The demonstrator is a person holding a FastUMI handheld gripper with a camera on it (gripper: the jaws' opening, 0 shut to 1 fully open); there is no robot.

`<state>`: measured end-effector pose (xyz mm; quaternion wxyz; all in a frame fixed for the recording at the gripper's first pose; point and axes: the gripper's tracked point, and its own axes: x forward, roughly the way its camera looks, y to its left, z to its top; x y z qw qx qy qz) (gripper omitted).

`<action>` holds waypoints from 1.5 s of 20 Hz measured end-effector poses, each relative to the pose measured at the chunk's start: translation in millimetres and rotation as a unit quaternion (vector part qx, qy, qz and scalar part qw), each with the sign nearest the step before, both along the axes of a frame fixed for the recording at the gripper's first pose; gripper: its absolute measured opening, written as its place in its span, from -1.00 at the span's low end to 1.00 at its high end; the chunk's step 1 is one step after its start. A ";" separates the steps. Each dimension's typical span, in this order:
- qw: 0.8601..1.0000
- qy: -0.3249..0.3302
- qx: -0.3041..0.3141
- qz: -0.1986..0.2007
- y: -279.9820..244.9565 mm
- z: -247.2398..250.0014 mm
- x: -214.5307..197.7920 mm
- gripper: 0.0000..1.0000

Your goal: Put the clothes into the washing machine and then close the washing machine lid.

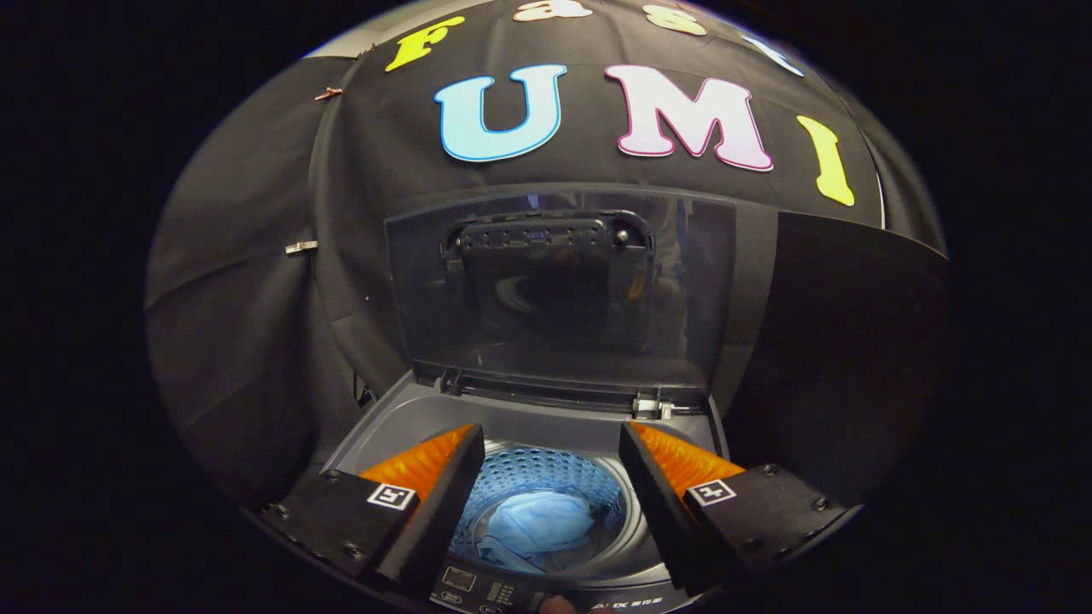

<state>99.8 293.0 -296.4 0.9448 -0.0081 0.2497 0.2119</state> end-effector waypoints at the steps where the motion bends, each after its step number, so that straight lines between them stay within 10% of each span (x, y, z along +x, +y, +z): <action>1: 1.000 -0.005 -0.002 0.002 0.8 2.9 -0.9 0.99; 14: 0.994 -0.098 0.042 -0.014 20.5 198.0 50.2 0.98; 30: 0.993 -0.080 0.032 -0.081 57.5 190.7 164.8 0.99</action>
